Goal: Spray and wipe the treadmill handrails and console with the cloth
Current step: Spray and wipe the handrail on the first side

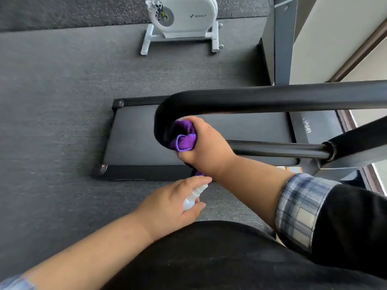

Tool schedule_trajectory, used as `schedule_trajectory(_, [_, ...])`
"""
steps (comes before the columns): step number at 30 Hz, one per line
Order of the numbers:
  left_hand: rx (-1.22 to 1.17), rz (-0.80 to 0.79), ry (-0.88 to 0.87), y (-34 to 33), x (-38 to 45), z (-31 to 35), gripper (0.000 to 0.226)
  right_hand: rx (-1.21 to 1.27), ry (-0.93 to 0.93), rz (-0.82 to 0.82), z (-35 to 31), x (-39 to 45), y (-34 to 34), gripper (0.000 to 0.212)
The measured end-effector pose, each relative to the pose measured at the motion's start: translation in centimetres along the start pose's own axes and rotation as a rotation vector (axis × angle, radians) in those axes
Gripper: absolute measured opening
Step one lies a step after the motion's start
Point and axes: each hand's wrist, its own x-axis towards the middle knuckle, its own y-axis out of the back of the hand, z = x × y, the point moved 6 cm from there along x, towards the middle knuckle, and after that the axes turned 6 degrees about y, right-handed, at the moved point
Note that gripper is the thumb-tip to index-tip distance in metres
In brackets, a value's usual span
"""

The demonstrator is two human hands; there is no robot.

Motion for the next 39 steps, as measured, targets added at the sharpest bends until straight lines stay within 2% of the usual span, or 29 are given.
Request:
schedule_trajectory(2, [0.003, 0.006, 0.004, 1.7, -0.9, -1.5, 0.054, 0.202, -0.009, 0.045, -2.1, 0.9, -2.2, 0.051])
schedule_trajectory(3, [0.007, -0.004, 0.009, 2.4, -1.2, -2.3, 0.055, 0.225, -0.008, 0.092, -2.8, 1.1, -2.8, 0.047])
schedule_trajectory(6, [0.05, -0.015, -0.031, 4.3, -1.4, -3.9, 0.058, 0.036, -0.009, 0.183, -3.3, 1.2, -3.2, 0.039])
schedule_trajectory(10, [0.108, -0.075, -0.226, 5.0, 0.1, -3.3, 0.053, -0.232, -0.011, 0.098, -2.5, 1.0, -3.3, 0.034])
schedule_trajectory(12, [0.138, -0.128, -0.307, 4.8, 1.2, -2.6, 0.053, -0.466, 0.041, 0.035, -1.9, 0.4, -3.4, 0.041])
schedule_trajectory(15, [0.128, -0.196, -0.388, 4.1, 2.6, -1.3, 0.053, -0.659, 0.057, -0.079, -1.0, -0.4, -3.3, 0.071])
schedule_trajectory(18, [0.13, -0.229, -0.435, 2.9, 3.8, 0.2, 0.051, -0.755, 0.059, -0.117, 0.2, -0.9, -2.4, 0.072])
schedule_trajectory(21, [0.118, -0.207, -0.461, 1.8, 4.7, 1.7, 0.052, -0.798, 0.018, -0.117, 2.1, -2.3, -0.3, 0.071])
schedule_trajectory(27, [0.073, -0.194, -0.455, -0.6, 6.2, 5.0, 0.05, -0.856, -0.065, -0.089, 6.6, -5.8, 4.7, 0.081])
schedule_trajectory(31, [0.094, -0.2, -0.454, -2.5, 7.0, 7.3, 0.05, -0.829, -0.15, -0.06, 10.2, -8.5, 8.9, 0.077])
schedule_trajectory(35, [0.102, -0.193, -0.394, -4.2, 7.7, 9.0, 0.05, -0.795, -0.26, 0.026, 13.9, -12.3, 14.4, 0.071])
schedule_trajectory(39, [0.113, -0.175, -0.346, -5.7, 8.2, 10.7, 0.051, -0.767, -0.28, 0.033, 15.8, -14.2, 16.7, 0.077])
